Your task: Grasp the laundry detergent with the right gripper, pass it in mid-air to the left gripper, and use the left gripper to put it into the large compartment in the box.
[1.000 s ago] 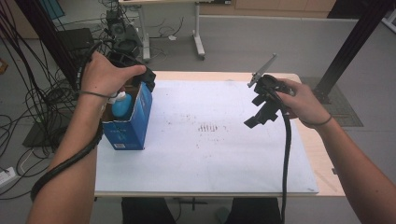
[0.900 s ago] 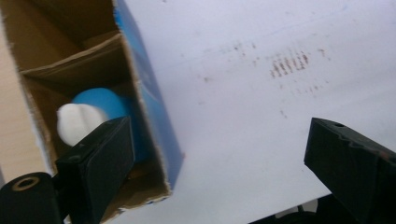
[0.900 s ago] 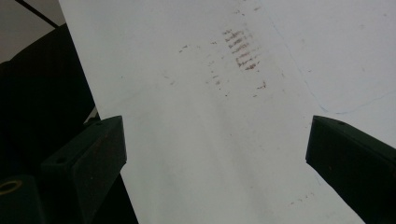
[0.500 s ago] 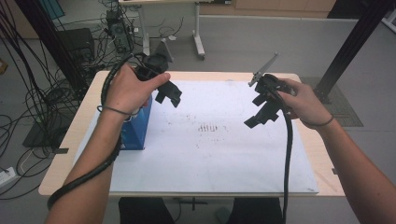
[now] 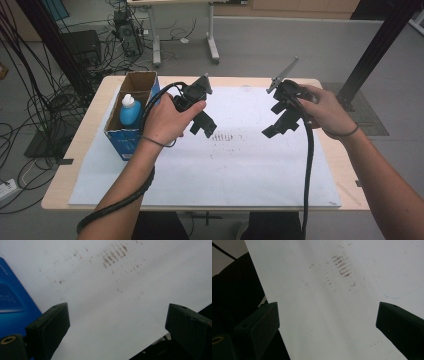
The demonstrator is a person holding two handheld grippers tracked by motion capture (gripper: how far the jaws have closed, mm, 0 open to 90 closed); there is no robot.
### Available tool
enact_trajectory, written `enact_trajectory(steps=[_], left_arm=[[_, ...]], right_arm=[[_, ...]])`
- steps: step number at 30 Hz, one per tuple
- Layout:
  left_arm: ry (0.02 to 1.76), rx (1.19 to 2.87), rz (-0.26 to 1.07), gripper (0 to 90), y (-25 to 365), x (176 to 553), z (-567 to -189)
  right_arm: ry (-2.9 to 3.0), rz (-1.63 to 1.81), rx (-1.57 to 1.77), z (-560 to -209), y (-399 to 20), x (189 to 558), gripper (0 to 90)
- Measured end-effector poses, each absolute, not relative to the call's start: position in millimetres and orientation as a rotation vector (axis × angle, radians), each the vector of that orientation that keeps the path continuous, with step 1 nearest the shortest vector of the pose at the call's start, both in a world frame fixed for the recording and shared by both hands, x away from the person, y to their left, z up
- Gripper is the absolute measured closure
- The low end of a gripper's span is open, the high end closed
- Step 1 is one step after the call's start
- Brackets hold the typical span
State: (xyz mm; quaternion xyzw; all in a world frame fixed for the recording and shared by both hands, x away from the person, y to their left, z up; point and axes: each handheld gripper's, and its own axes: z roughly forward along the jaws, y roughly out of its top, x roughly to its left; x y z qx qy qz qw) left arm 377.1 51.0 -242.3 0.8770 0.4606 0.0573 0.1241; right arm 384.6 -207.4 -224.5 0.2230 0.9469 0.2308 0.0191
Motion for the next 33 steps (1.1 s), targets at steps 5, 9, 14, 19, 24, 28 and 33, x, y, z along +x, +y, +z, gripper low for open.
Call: enact_trajectory(steps=[5, 9, 14, 19, 24, 28, 33], left_arm=[[1.322, 2.579, 0.175, 6.4, 37, 375, -262], [1.321, 2.602, 0.155, 6.7, 28, 374, -276], [1.312, 2.614, 0.144, 6.9, 22, 375, -284], [1.301, 2.625, 0.162, 6.9, 16, 375, -292], [1.293, 2.648, 0.202, 8.4, 10, 375, -305], [1.278, 2.662, 0.213, 9.2, 8, 375, -311], [1.278, 2.688, 0.197, 9.2, 7, 374, -321]], right_arm=[[2.938, 0.721, 0.678, -223, -205, 383, 5.2], [2.936, 0.718, 0.676, -222, -204, 382, 5.2], [2.938, 0.711, 0.672, -222, -206, 382, 5.3], [2.937, 0.719, 0.681, -222, -208, 382, 5.2], [2.932, 0.723, 0.684, -221, -211, 382, 5.2], [2.933, 0.729, 0.696, -222, -212, 383, 5.2], [2.935, 0.728, 0.703, -226, -215, 384, 5.2]])
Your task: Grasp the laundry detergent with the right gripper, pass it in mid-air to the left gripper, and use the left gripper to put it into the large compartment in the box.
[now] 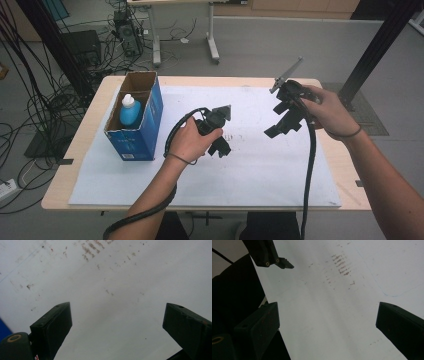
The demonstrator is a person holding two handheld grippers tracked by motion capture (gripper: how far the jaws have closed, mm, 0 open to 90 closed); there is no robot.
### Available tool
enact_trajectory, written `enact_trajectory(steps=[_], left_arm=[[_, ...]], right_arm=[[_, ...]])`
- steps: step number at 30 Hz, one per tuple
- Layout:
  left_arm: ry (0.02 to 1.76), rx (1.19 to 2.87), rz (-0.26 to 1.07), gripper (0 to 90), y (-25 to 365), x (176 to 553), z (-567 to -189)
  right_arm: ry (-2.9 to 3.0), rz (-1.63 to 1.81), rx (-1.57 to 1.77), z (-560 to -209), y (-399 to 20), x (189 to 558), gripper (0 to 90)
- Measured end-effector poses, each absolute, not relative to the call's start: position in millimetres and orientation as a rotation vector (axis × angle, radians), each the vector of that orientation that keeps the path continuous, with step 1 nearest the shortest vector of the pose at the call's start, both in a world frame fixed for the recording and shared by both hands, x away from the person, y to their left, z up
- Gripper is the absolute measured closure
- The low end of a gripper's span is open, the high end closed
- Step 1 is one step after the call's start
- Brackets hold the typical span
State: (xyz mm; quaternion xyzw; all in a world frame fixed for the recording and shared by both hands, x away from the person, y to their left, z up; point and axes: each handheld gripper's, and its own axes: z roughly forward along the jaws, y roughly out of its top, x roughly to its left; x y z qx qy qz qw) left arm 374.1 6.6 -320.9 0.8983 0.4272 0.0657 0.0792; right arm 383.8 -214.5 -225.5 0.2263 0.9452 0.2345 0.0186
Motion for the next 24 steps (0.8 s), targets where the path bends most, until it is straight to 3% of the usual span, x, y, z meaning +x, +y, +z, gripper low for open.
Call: enact_trajectory(steps=[24], left_arm=[[1.293, 2.697, 0.176, 9.5, 9.1, 372.7, -330.1]], right_arm=[[2.938, 0.754, 0.705, -224.7, -214.8, 383.8, 5.2]])
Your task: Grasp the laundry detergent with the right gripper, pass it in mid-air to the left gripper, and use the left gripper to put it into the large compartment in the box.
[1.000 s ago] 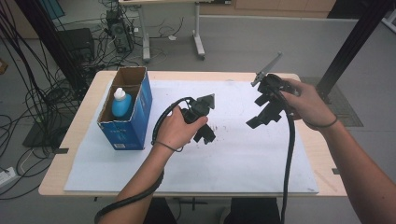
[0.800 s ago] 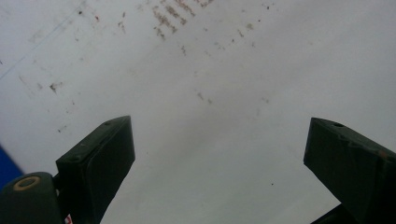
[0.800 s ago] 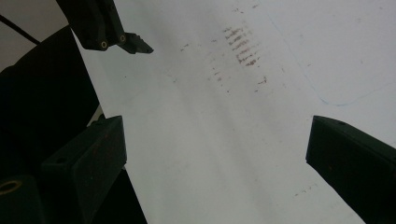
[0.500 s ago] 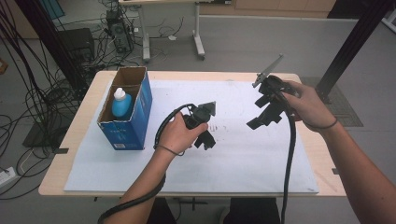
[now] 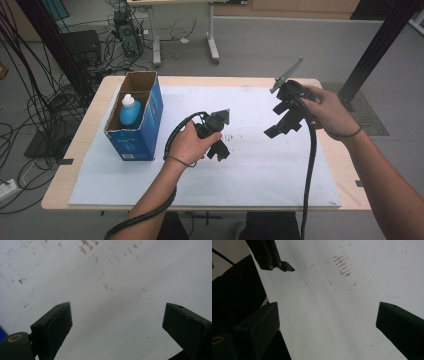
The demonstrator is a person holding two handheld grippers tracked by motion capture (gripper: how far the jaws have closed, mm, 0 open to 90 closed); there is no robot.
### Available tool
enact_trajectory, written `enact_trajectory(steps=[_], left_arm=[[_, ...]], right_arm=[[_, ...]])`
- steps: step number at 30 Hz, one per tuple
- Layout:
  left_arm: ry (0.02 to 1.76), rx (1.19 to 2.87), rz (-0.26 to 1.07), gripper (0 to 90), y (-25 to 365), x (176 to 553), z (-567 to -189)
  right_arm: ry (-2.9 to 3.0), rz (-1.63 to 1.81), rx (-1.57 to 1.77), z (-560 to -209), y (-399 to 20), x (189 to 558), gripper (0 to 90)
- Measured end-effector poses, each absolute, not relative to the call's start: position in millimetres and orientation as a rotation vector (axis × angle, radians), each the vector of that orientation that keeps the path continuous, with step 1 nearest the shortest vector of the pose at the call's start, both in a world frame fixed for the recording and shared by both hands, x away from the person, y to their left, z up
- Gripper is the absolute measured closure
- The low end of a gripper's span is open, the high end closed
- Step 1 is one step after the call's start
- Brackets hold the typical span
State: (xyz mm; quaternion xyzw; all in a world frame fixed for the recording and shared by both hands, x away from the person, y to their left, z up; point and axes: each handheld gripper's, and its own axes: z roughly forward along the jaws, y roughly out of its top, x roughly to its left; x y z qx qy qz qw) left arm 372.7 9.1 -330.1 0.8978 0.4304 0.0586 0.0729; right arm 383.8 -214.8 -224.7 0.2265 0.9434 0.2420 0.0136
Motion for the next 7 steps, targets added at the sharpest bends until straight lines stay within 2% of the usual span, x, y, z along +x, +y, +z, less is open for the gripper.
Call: enact_trajectory(steps=[7], left_arm=[[1.286, 2.711, 0.165, 9.5, 9.7, 370.3, -331.2]], right_arm=[[2.935, 0.744, 0.707, -222.6, -214.1, 381.7, 5.2]])
